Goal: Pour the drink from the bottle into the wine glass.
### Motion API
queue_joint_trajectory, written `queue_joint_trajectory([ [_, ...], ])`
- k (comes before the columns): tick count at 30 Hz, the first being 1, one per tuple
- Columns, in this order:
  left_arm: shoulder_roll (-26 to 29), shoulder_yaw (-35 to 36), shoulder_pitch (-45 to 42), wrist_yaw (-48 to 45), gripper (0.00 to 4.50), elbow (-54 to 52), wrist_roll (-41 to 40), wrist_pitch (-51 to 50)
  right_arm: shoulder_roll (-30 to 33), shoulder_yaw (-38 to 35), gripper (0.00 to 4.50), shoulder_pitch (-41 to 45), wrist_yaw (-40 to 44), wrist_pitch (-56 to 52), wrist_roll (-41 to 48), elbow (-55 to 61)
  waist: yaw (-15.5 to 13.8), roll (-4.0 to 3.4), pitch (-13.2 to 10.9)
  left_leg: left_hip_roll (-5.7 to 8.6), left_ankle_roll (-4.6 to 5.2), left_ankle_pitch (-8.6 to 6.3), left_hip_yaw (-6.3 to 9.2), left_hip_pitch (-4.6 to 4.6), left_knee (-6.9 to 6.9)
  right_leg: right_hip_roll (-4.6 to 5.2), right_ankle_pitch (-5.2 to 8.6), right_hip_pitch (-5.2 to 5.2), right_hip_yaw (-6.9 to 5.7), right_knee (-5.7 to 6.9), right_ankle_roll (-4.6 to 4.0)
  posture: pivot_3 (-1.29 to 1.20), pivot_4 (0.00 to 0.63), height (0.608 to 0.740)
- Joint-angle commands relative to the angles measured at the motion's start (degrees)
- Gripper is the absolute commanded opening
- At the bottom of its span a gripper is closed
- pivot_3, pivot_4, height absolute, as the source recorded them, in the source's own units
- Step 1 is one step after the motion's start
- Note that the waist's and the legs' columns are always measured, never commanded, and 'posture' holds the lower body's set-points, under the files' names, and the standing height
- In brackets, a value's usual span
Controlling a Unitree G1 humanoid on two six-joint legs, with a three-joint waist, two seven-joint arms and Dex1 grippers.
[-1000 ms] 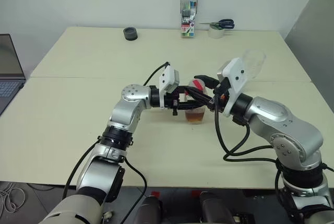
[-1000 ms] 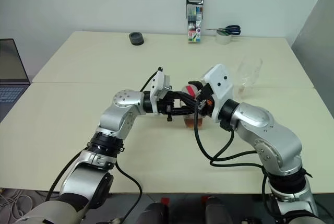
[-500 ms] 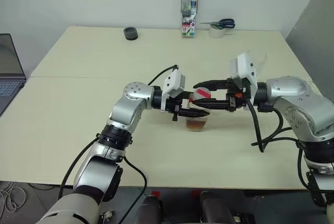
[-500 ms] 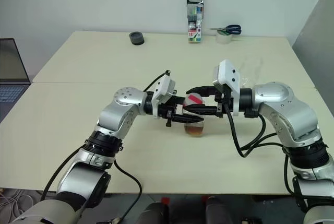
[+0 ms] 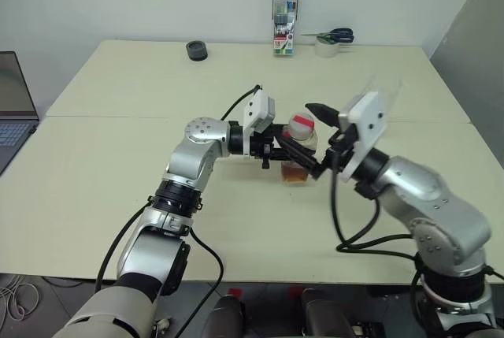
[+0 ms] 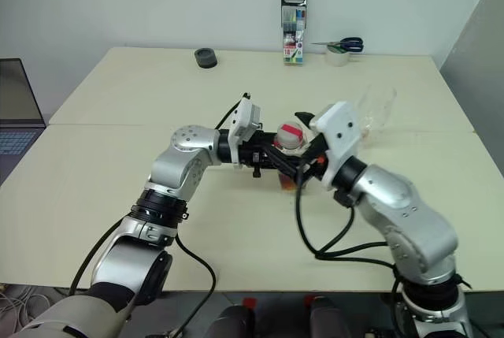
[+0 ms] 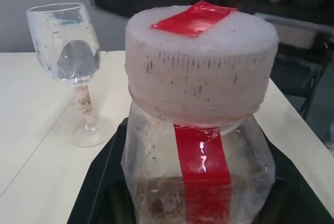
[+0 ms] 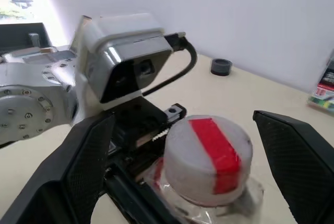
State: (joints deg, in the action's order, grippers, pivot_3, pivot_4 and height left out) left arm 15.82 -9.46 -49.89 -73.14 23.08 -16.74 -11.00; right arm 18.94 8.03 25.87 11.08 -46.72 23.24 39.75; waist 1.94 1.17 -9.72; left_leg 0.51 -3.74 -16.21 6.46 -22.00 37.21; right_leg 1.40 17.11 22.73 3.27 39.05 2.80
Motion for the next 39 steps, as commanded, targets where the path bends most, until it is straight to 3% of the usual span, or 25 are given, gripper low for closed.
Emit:
queue_joint_trajectory([
  [1, -0.8, 0.2, -2.3, 0.0, 1.87, 0.2, 0.2, 2.8, -1.4, 1.6, 4.50, 0.1, -3.7, 1.6, -4.5, 1.1, 0.0, 0.00, 0.0, 0.00, -0.02, 0.01, 0.00, 0.00, -0.01, 0.00, 0.00, 0.00, 0.00, 0.00, 0.00, 0.00, 0.150, 0.740],
  [10, -1.0, 0.2, -2.3, -0.4, 1.87, 2.2, 1.4, 5.0, -4.0, 1.4, 4.50, -0.7, -4.8, 2.0, -8.2, 2.0, 0.1, 0.00, 0.0, 0.00, 0.00, 0.00, -0.01, 0.00, -0.04, -0.01, 0.00, 0.02, 0.00, -0.01, 0.00, 0.00, 0.150, 0.740],
  [13, -1.0, 0.3, -2.3, -0.4, 1.87, 2.6, 1.4, 5.4, -4.1, 1.1, 3.90, -1.0, -4.3, 1.0, -7.5, 2.1, 0.1, 0.00, 0.0, -0.01, 0.09, -0.05, -0.01, 0.00, -0.04, -0.02, 0.00, 0.02, 0.00, 0.00, 0.00, 0.00, 0.150, 0.740],
  [18, -0.9, 0.4, -2.2, -0.4, 1.87, 2.7, 1.4, 5.5, -3.7, 1.4, 2.31, -1.5, -3.1, 1.0, -7.7, 1.6, 0.4, -0.01, 0.0, -0.01, 0.10, -0.06, -0.01, 0.00, -0.03, -0.02, 0.00, 0.02, 0.00, 0.00, 0.00, 0.00, 0.150, 0.740],
  [20, -0.7, 0.6, -2.0, -0.4, 1.87, 2.5, 1.2, 5.3, -3.2, 1.8, 1.94, -1.9, -2.3, 1.2, -7.9, 1.3, 0.4, -0.01, 0.0, -0.01, 0.11, -0.06, -0.01, 0.00, -0.03, -0.02, 0.00, 0.02, 0.00, 0.01, -0.01, 0.00, 0.150, 0.740],
  [24, -0.2, 0.8, -1.8, -1.2, 1.87, 2.1, 0.7, 4.7, -1.2, 2.1, 1.90, -1.1, 2.5, 3.2, -6.8, -0.9, 0.5, -0.01, 0.0, -0.01, 0.12, -0.07, -0.01, 0.00, -0.03, -0.02, 0.00, 0.02, 0.00, 0.01, 0.00, 0.00, 0.150, 0.740],
  [28, 1.1, 0.6, -2.2, -5.1, 1.87, 0.8, -0.9, 3.2, 9.7, 0.3, 1.90, 7.4, 28.8, 14.8, -0.8, -15.2, 1.0, -0.02, 0.0, 0.04, 0.15, -0.08, -0.09, 0.01, 0.04, -0.02, -0.01, 0.00, 0.04, 0.01, 0.01, 0.00, 0.150, 0.740],
  [31, 1.9, 0.6, -2.4, -6.8, 1.87, -0.1, -1.5, 2.5, 14.2, 0.7, 1.90, 13.5, 41.3, 17.4, 2.1, -24.1, 1.1, -0.02, 0.0, -0.01, 0.18, -0.09, -0.03, 0.15, 0.02, -0.06, -0.01, -0.16, -0.05, -0.03, 0.01, 0.00, 0.150, 0.740],
  [35, 2.0, 1.4, -2.6, -5.6, 1.87, -0.2, -0.8, 2.3, 16.2, 2.1, 1.90, 15.7, 46.0, 15.1, 3.2, -26.8, 1.2, -0.02, 0.0, -0.04, 0.17, -0.09, 0.01, 0.11, -0.01, -0.05, -0.01, -0.12, -0.12, -0.02, 0.00, 0.00, 0.150, 0.740],
  [37, 2.1, 1.8, -2.4, -4.5, 1.87, -0.3, -0.6, 2.1, 15.0, -0.8, 1.90, 15.3, 43.2, 15.1, 3.8, -27.0, 1.2, -0.02, 0.0, -0.03, 0.15, -0.08, 0.05, 0.05, 0.00, -0.01, -0.01, -0.10, -0.15, -0.02, 0.00, 0.00, 0.150, 0.740],
  [39, 2.2, 2.0, -2.2, -3.7, 1.86, -0.4, -0.4, 1.9, 14.3, -3.8, 2.61, 15.1, 39.5, 15.2, 3.6, -26.3, 1.2, -0.02, 0.0, -0.03, 0.15, -0.08, 0.03, 0.03, 0.02, 0.06, -0.01, -0.08, -0.13, -0.02, 0.00, 0.00, 0.150, 0.740],
])
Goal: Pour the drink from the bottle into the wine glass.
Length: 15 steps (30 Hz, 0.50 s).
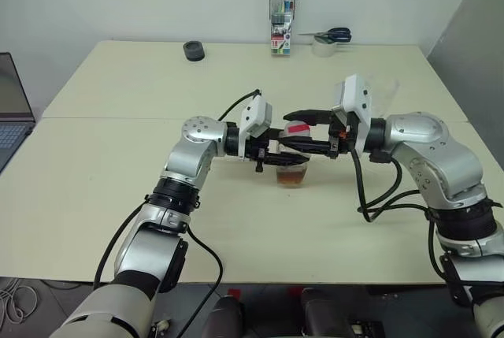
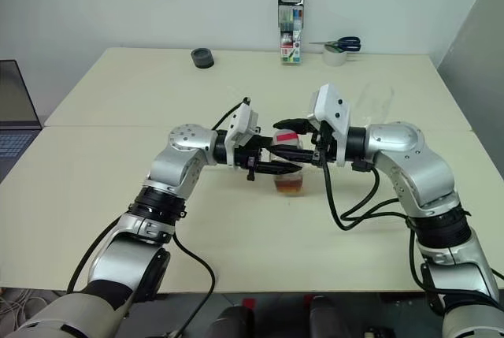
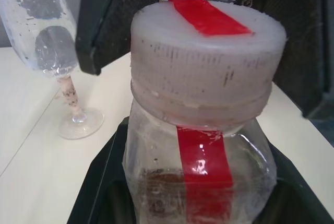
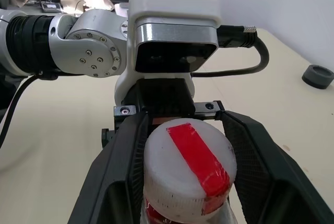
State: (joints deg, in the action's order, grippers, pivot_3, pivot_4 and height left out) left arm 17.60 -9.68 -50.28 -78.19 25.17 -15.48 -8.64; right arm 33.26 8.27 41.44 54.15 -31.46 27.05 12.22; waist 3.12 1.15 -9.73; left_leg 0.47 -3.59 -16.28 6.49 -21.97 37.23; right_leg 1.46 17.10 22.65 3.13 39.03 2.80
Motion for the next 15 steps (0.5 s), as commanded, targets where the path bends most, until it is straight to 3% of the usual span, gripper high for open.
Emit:
queue_joint_trajectory([
  [1, 0.6, 2.2, -1.7, 1.8, 1.86, -2.3, -1.4, -0.2, 0.0, -5.4, 2.89, -0.7, -5.5, -0.6, -0.3, 2.4, 0.0, 0.00, 0.0, -0.01, -0.01, 0.00, 0.02, -0.01, 0.02, 0.04, 0.00, 0.00, 0.00, 0.01, 0.00, 0.00, 0.150, 0.740],
  [5, 0.6, 2.0, -1.2, 4.0, 1.85, -1.4, 0.0, 1.3, -0.4, -8.9, 4.20, -3.8, -13.2, -6.5, 2.1, 12.7, -0.1, 0.00, 0.0, -0.01, -0.01, 0.01, 0.06, -0.06, 0.09, 0.16, 0.00, 0.00, -0.01, 0.05, 0.00, 0.00, 0.150, 0.740],
  [9, -0.1, 1.6, -1.4, 5.9, 1.85, 0.7, 1.2, 3.1, -5.7, -8.5, 4.22, -9.2, -25.0, -14.2, 3.5, 24.5, -0.3, 0.00, 0.0, -0.01, -0.05, 0.03, 0.14, -0.13, 0.10, 0.20, 0.00, 0.02, -0.09, 0.03, 0.00, 0.00, 0.150, 0.740],
  [15, -1.3, 1.5, -2.1, 7.1, 1.85, 2.9, 1.9, 4.2, -13.9, -2.7, 4.22, -13.6, -42.2, -14.8, -8.6, 28.3, -0.2, -0.02, 0.0, 0.04, -0.10, 0.06, 0.35, -0.23, 0.31, 0.19, 0.00, -0.01, -0.37, 0.11, 0.00, 0.00, 0.150, 0.740],
])
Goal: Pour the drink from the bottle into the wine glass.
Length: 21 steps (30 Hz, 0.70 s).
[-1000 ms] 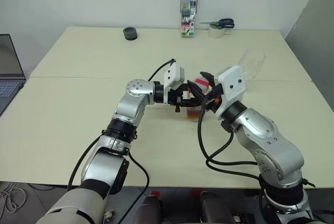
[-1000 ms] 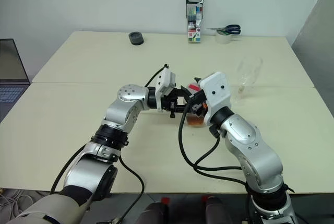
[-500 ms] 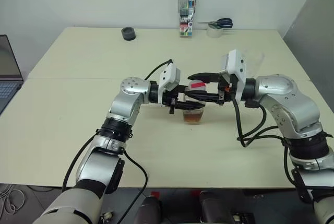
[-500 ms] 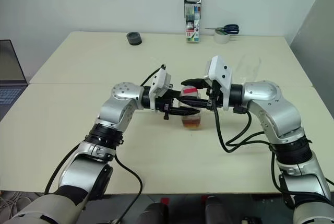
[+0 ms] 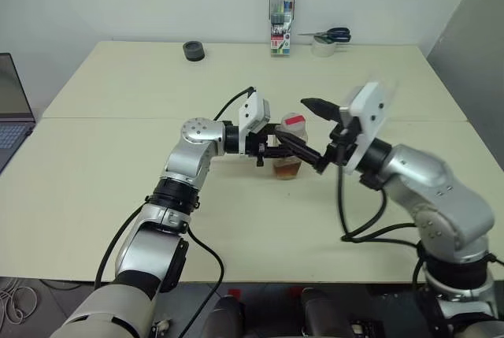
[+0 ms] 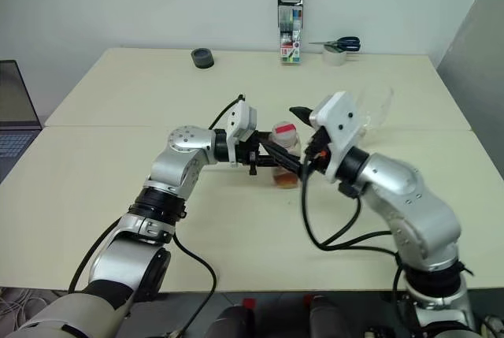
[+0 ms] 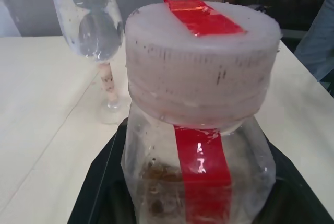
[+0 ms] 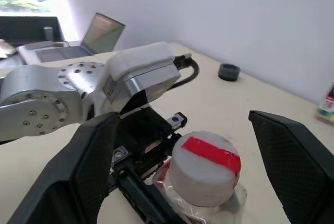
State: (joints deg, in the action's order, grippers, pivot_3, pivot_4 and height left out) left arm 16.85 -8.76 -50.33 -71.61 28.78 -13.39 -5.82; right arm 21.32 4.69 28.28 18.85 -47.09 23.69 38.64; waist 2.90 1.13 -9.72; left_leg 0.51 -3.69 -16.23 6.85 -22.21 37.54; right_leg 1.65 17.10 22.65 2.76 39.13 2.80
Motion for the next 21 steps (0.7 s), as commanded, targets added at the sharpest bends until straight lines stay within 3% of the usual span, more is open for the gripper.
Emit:
queue_joint_trajectory([
  [1, -0.7, 0.5, -2.1, 0.5, 1.85, -0.5, -0.2, 1.4, -3.1, 1.6, 4.22, -0.7, -8.8, 1.3, -6.9, 1.8, 0.0, -0.01, 0.0, 0.01, 0.00, 0.00, 0.07, -0.06, 0.10, -0.01, 0.00, -0.02, -0.08, 0.00, 0.00, 0.00, 0.150, 0.740],
  [12, -1.4, 0.8, -3.1, 0.9, 1.85, 0.3, 0.0, 1.3, -8.9, 6.6, 4.22, -1.0, -11.3, -1.4, -9.1, 2.0, 0.3, -0.01, 0.0, 0.20, -0.10, 0.06, 0.32, -0.31, 0.28, -0.04, 0.00, 0.03, -0.28, 0.04, 0.00, 0.00, 0.150, 0.740],
  [21, -1.3, 0.8, -3.3, 1.1, 1.85, 0.2, 0.0, 1.1, -12.5, 5.7, 4.22, -1.4, -16.3, 1.9, -14.7, -0.4, 0.4, -0.02, 0.0, 0.25, -0.10, 0.06, 0.41, -0.34, 0.30, -0.04, 0.00, 0.04, -0.30, 0.08, 0.00, 0.00, 0.150, 0.740],
])
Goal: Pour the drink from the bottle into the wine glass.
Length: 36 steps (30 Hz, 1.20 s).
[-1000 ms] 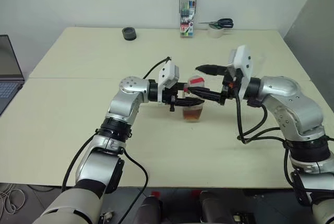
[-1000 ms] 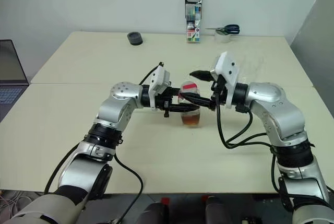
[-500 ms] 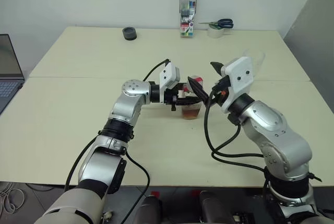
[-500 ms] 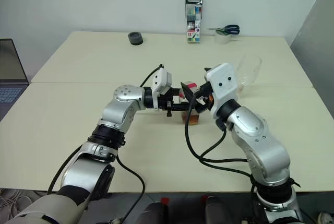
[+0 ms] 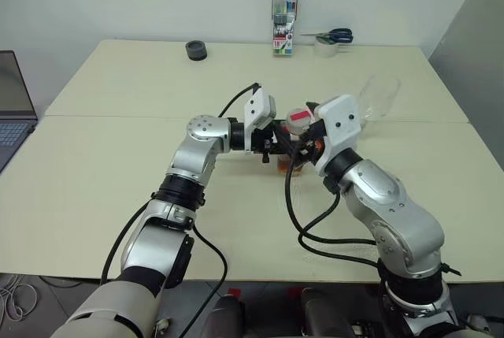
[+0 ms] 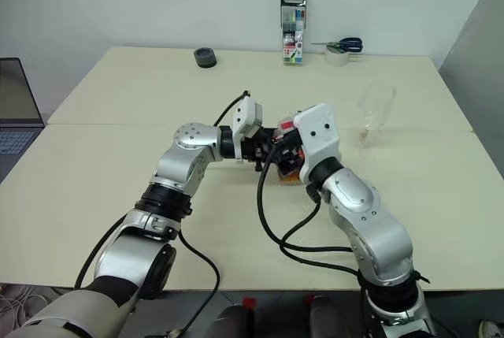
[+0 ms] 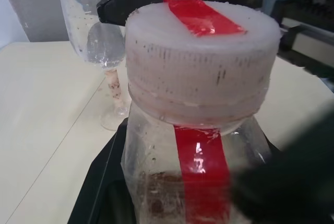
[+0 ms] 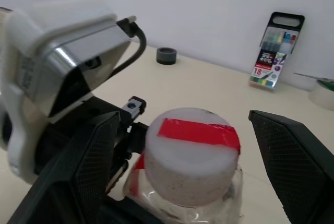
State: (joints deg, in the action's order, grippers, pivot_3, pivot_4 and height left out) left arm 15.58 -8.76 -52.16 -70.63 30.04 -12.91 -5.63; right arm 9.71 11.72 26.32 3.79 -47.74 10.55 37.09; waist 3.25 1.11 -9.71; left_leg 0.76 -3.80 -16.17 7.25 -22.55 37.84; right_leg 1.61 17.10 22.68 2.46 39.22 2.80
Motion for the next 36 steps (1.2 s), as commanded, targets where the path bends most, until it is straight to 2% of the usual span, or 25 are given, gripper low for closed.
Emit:
queue_joint_trajectory([
  [1, 0.1, 0.8, -1.5, 0.0, 1.85, -1.0, -0.5, 0.9, -1.2, -1.6, 4.22, 0.5, -1.4, 3.2, -1.9, 0.9, 0.0, 0.00, 0.0, 0.00, 0.00, 0.00, 0.01, 0.00, 0.00, 0.00, 0.00, 0.00, 0.00, 0.00, 0.00, 0.00, 0.150, 0.740],
  [8, 0.2, 0.7, -1.2, -0.1, 1.85, -1.4, -0.5, 0.8, -2.2, -1.7, 4.22, -0.5, -0.9, 3.9, -2.6, 0.5, 0.0, 0.00, 0.0, 0.02, 0.00, 0.00, 0.03, 0.00, 0.01, 0.00, 0.00, 0.00, 0.00, 0.06, 0.00, 0.00, 0.150, 0.740],
  [11, 0.2, 0.7, -1.1, -0.2, 1.85, -1.8, -0.5, 0.7, -2.5, -1.6, 3.65, -1.1, -0.6, 3.7, -2.8, 0.5, 0.0, 0.00, 0.0, 0.03, 0.00, 0.00, 0.04, 0.01, 0.02, 0.00, 0.00, 0.01, 0.01, 0.11, 0.00, 0.00, 0.150, 0.740],
  [16, 0.4, 0.6, -0.5, -0.4, 1.85, -2.6, -0.8, 0.1, -2.6, -1.2, 1.91, -1.6, 0.7, 4.3, -2.9, 0.3, 0.0, 0.00, 0.0, 0.05, 0.00, 0.00, 0.09, 0.01, 0.04, 0.00, 0.00, 0.04, 0.01, 0.23, 0.00, 0.00, 0.150, 0.740],
  [17, 0.5, 0.6, -0.4, -0.6, 1.85, -2.8, -0.9, -0.1, -2.5, -1.1, 1.86, -1.7, 1.1, 4.4, -2.7, 0.2, 0.0, 0.00, 0.0, 0.07, 0.00, 0.00, 0.11, 0.01, 0.04, 0.00, 0.00, 0.04, 0.01, 0.24, 0.00, 0.00, 0.150, 0.740],
  [20, 0.6, 0.7, -0.5, -1.4, 1.85, -3.0, -1.6, -1.0, -1.4, -1.1, 1.86, -1.3, 4.3, 4.2, -1.1, -0.7, 0.0, 0.00, 0.0, 0.09, 0.00, 0.00, 0.14, 0.01, 0.04, 0.01, 0.00, 0.04, 0.01, 0.26, 0.00, 0.00, 0.150, 0.740],
  [22, 0.8, 0.9, -0.8, -2.9, 1.85, -3.4, -2.4, -2.3, 1.6, -1.1, 1.86, 0.0, 9.8, 4.6, 0.9, -2.3, 0.0, 0.00, 0.0, 0.10, 0.01, -0.01, 0.14, 0.00, 0.05, 0.01, 0.00, 0.04, 0.00, 0.26, 0.00, 0.00, 0.150, 0.740],
  [26, 3.2, 0.6, -0.9, -9.2, 1.85, -5.7, -4.9, -5.6, 16.0, -3.7, 1.86, 8.0, 36.5, 12.4, 9.5, -14.6, 0.1, -0.05, 0.0, 0.12, 0.20, -0.11, 0.06, 0.02, 0.10, 0.01, 0.00, 0.02, 0.01, 0.22, 0.00, 0.00, 0.150, 0.740],
  [28, 4.2, 0.3, -1.4, -10.3, 1.85, -5.1, -4.1, -4.3, 20.6, -5.7, 1.86, 13.3, 46.1, 13.1, 14.1, -21.6, 0.2, -0.09, -0.1, 0.12, 0.22, -0.12, 0.07, 0.03, 0.09, 0.01, 0.00, -0.03, -0.03, 0.20, 0.00, 0.00, 0.150, 0.740],
  [32, 4.3, 0.7, -2.4, -10.1, 1.83, -2.8, -2.9, -1.3, 24.5, -5.6, 1.86, 17.4, 52.4, 9.2, 18.5, -26.2, 0.1, -0.09, -0.1, 0.11, 0.22, -0.12, 0.18, 0.06, 0.08, 0.01, 0.00, -0.08, -0.09, 0.20, 0.00, 0.00, 0.150, 0.740],
  [34, 4.2, 0.9, -2.5, -9.7, 1.83, -2.2, -2.7, -0.7, 25.0, -6.0, 1.86, 17.0, 51.7, 9.5, 18.4, -25.8, 0.1, -0.09, -0.1, 0.12, 0.21, -0.11, 0.22, 0.04, 0.07, 0.04, 0.00, -0.08, -0.10, 0.20, 0.00, 0.00, 0.150, 0.740],
  [36, 4.2, 0.8, -2.3, -9.4, 1.83, -1.8, -2.4, 0.3, 24.8, -7.0, 2.61, 16.5, 49.9, 10.0, 18.0, -25.4, 0.1, -0.09, -0.1, 0.19, 0.18, -0.10, 0.23, -0.05, 0.07, 0.11, 0.00, 0.02, -0.09, 0.21, 0.00, 0.00, 0.150, 0.740],
])
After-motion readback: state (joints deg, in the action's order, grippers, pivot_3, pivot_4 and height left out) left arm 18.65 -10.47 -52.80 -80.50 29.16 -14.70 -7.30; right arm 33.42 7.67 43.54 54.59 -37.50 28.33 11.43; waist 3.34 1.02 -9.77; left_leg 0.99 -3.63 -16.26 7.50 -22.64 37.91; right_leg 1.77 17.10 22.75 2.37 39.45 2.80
